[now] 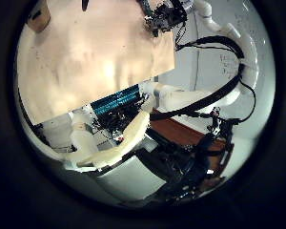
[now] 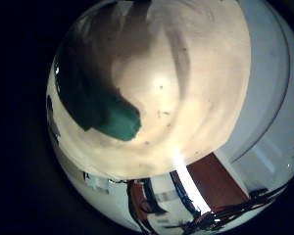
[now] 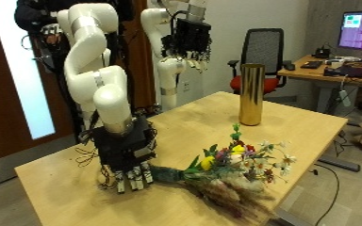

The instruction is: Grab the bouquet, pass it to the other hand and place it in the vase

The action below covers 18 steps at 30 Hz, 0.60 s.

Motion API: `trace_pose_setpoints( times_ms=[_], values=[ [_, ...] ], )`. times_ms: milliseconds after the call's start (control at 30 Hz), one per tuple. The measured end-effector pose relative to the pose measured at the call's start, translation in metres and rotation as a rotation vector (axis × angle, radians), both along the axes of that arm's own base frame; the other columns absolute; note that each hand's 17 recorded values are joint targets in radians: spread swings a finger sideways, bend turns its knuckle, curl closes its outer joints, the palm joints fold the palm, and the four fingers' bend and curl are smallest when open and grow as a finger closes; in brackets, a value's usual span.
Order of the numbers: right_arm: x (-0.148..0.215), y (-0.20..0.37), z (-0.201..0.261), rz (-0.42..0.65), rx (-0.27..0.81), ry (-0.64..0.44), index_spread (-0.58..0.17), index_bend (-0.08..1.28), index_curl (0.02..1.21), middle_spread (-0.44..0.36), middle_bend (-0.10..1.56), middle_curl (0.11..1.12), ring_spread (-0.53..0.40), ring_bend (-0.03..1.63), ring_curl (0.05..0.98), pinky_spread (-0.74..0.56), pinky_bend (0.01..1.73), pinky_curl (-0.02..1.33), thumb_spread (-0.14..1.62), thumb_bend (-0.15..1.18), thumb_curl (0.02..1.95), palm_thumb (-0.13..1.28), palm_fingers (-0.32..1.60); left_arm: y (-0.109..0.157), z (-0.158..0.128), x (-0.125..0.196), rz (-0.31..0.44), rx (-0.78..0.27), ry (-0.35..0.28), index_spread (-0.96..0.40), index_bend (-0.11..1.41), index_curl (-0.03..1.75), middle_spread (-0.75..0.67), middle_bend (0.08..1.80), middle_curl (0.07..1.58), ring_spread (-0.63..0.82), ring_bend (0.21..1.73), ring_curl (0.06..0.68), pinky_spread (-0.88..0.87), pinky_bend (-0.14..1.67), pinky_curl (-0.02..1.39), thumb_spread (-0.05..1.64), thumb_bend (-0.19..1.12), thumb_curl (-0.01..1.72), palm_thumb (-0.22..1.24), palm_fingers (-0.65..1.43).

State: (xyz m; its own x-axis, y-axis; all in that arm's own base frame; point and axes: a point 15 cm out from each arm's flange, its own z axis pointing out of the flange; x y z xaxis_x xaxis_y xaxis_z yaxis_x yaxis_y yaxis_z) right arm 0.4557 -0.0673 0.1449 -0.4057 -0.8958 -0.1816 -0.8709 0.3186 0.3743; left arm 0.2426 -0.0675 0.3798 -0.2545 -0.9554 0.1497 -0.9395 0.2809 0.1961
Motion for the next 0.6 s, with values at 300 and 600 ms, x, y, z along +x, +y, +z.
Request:
trace_pose_setpoints(
  times_ms=[300,600],
  values=[
    [-0.001,0.0,-0.012,0.0,0.01,0.032,-0.099,0.18,0.34,0.16,0.46,0.37,0.02,0.76,0.183,0.13,0.42,0.15,1.08,-0.02,0.4,0.62,0.48,-0.001,0.0,-0.002,0.0,0.002,0.005,0.17,0.16,0.3,0.29,0.25,0.34,0.48,0.53,0.173,0.54,0.2,0.3,0.93,-0.03,0.3,0.33,0.22],
    [-0.003,-0.001,-0.02,0.002,0.026,0.076,-0.11,0.19,0.35,0.127,0.53,0.39,-0.031,0.85,0.194,0.08,0.45,0.12,1.05,-0.02,0.42,0.7,0.59,-0.001,0.006,-0.002,0.005,0.001,-0.006,0.14,0.16,0.3,0.28,0.26,0.34,0.47,0.54,0.169,0.53,0.2,0.3,0.93,-0.03,0.31,0.34,0.22]
  ],
)
